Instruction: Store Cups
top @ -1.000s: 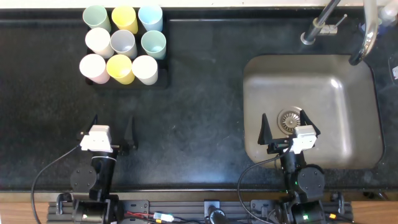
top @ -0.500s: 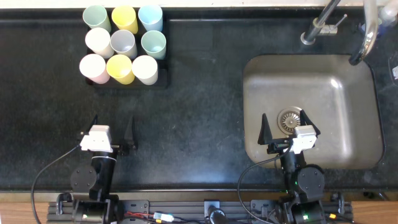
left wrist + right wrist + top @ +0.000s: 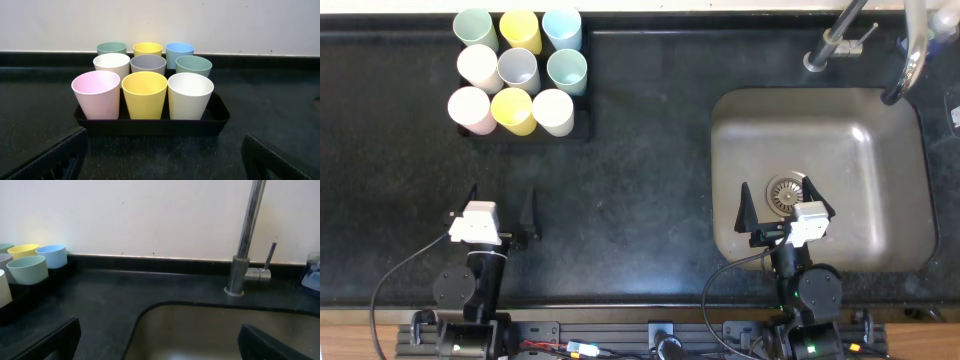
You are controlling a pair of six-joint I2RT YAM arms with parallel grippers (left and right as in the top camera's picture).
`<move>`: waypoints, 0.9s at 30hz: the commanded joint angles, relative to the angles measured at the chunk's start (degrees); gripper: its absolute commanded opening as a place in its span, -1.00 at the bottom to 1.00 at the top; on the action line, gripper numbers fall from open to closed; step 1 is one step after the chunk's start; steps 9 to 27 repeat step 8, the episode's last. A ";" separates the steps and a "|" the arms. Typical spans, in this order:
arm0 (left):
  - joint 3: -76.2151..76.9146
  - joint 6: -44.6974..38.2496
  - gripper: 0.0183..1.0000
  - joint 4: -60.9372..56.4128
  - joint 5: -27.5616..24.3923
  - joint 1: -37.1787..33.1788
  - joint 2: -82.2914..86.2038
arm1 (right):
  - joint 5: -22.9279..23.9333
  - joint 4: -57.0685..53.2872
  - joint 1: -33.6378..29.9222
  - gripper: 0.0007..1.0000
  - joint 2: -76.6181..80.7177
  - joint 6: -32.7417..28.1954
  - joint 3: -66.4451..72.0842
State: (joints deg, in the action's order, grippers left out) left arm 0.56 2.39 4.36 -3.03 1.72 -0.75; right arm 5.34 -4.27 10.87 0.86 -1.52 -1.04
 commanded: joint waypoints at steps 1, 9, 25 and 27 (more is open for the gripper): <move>-0.11 -0.26 1.00 0.09 -0.76 -0.59 0.57 | 0.07 0.22 -0.26 1.00 -0.61 -0.17 0.76; -0.11 -0.26 1.00 0.09 -0.76 -0.59 0.57 | 0.07 0.22 -0.26 0.99 -0.61 -0.17 0.76; -0.11 -0.26 1.00 0.09 -0.76 -0.59 0.57 | 0.07 0.22 -0.26 0.99 -0.61 -0.17 0.76; -0.11 -0.26 1.00 0.09 -0.76 -0.59 0.57 | 0.07 0.22 -0.26 0.99 -0.61 -0.17 0.76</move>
